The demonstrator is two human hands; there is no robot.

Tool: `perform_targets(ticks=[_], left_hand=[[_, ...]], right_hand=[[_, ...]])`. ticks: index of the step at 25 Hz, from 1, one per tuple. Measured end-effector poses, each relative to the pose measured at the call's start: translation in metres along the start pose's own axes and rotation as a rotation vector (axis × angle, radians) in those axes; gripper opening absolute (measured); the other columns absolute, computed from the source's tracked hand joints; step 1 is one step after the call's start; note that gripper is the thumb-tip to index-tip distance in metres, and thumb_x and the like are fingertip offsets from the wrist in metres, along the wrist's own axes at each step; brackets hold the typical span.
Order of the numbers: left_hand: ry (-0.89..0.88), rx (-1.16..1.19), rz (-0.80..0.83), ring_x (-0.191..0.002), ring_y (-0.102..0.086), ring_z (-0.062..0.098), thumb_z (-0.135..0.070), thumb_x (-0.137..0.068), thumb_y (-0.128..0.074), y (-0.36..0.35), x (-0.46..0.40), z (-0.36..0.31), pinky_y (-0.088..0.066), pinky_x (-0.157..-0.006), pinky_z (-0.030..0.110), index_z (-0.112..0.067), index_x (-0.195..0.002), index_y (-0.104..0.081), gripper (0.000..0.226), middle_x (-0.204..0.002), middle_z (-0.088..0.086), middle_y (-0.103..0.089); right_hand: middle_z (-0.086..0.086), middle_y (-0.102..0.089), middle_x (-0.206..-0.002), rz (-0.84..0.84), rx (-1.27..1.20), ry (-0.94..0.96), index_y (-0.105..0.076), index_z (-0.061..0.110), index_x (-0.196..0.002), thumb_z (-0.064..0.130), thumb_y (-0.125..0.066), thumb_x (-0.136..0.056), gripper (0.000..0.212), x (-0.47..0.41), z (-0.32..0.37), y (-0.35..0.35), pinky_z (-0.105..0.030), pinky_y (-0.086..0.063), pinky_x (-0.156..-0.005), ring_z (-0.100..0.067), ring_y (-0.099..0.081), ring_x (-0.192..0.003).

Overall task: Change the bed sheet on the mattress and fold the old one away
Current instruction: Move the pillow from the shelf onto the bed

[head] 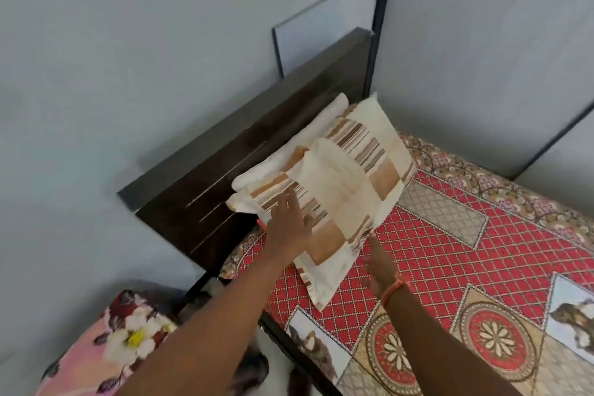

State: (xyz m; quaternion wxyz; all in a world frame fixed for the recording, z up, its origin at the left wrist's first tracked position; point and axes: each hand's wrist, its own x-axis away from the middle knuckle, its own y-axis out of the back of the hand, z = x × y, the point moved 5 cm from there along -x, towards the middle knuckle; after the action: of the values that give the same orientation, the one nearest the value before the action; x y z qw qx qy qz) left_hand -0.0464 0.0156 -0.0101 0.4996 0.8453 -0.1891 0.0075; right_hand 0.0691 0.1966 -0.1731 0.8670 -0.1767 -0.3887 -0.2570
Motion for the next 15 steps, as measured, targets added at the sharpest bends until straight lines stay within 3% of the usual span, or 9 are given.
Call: perform_targets(ticks=[2, 4, 5, 7, 9, 12, 14, 15], left_hand=[[-0.043, -0.112, -0.066, -0.15, -0.013, 0.032, -0.042, -0.102, -0.044, -0.005, -0.059, 0.016, -0.024, -0.12, 0.047, -0.013, -0.157, -0.01, 0.071, -0.163, 0.012, -0.013], [-0.071, -0.265, -0.073, -0.151, -0.002, 0.038, -0.05, -0.1, -0.042, -0.016, -0.115, 0.034, -0.012, -0.121, 0.051, -0.015, -0.157, -0.007, 0.076, -0.165, 0.015, -0.005], [-0.089, -0.325, -0.055, -0.15, 0.001, 0.041, -0.056, -0.099, -0.041, -0.025, -0.139, 0.039, -0.009, -0.12, 0.054, -0.017, -0.158, -0.005, 0.08, -0.165, 0.016, -0.001], [-0.085, -0.336, 0.005, -0.149, -0.005, 0.042, -0.066, -0.094, -0.04, -0.045, -0.174, 0.045, -0.011, -0.117, 0.061, -0.019, -0.157, -0.001, 0.088, -0.165, 0.016, 0.0], [-0.053, -0.302, 0.059, -0.143, -0.024, 0.039, -0.074, -0.089, -0.037, -0.059, -0.197, 0.051, -0.025, -0.109, 0.062, -0.021, -0.157, 0.001, 0.094, -0.162, 0.014, -0.016], [-0.044, -0.271, 0.048, -0.128, -0.043, 0.035, -0.083, -0.081, -0.039, -0.066, -0.205, 0.054, -0.036, -0.1, 0.055, -0.029, -0.154, -0.007, 0.096, -0.144, 0.011, -0.044], [-0.047, -0.14, 0.076, -0.12, -0.052, 0.034, -0.077, -0.078, -0.051, -0.066, -0.202, 0.052, -0.042, -0.099, 0.05, -0.032, -0.151, -0.018, 0.091, -0.133, 0.008, -0.054], [-0.029, -0.054, 0.129, -0.117, -0.055, 0.033, -0.071, -0.077, -0.057, -0.066, -0.2, 0.051, -0.045, -0.097, 0.046, -0.031, -0.149, -0.026, 0.088, -0.13, 0.006, -0.057]], right_hand=[[-0.005, -0.059, -0.11, -0.064, -0.029, -0.017, -0.054, 0.021, -0.12, 0.079, -0.053, -0.077, 0.073, -0.044, 0.004, -0.024, -0.036, -0.046, -0.083, -0.026, -0.055, -0.099], [-0.005, -0.057, -0.134, -0.092, -0.113, -0.017, -0.053, 0.021, -0.132, 0.09, -0.057, -0.058, 0.102, -0.123, -0.024, -0.023, -0.051, -0.044, -0.101, -0.03, -0.054, -0.12], [-0.004, -0.055, -0.138, -0.09, -0.183, -0.015, -0.053, 0.023, -0.134, 0.09, -0.059, -0.058, 0.101, -0.145, -0.031, -0.029, -0.054, -0.04, -0.105, -0.029, -0.051, -0.126], [-0.004, -0.06, -0.132, -0.145, -0.277, -0.02, -0.056, 0.022, -0.131, 0.077, -0.057, -0.075, 0.078, -0.147, -0.018, -0.047, -0.048, -0.043, -0.105, -0.027, -0.054, -0.122], [-0.003, -0.065, -0.122, -0.181, -0.348, 0.027, -0.058, 0.023, -0.126, 0.065, -0.052, -0.087, 0.058, -0.144, 0.003, -0.058, -0.042, -0.05, -0.096, -0.024, -0.059, -0.113], [-0.002, -0.069, -0.112, -0.21, -0.494, 0.003, -0.063, 0.024, -0.112, 0.058, -0.054, -0.09, 0.041, -0.157, -0.001, -0.05, -0.035, -0.054, -0.08, -0.022, -0.064, -0.105], [-0.003, -0.071, -0.11, -0.176, -0.539, -0.012, -0.063, 0.023, -0.112, 0.047, -0.052, -0.095, 0.031, -0.146, 0.001, -0.04, -0.035, -0.056, -0.078, -0.019, -0.067, -0.1], [-0.003, -0.073, -0.104, -0.173, -0.515, -0.026, -0.064, 0.02, -0.113, 0.04, -0.053, -0.097, 0.028, -0.138, 0.001, -0.029, -0.032, -0.057, -0.07, -0.017, -0.07, -0.09]])
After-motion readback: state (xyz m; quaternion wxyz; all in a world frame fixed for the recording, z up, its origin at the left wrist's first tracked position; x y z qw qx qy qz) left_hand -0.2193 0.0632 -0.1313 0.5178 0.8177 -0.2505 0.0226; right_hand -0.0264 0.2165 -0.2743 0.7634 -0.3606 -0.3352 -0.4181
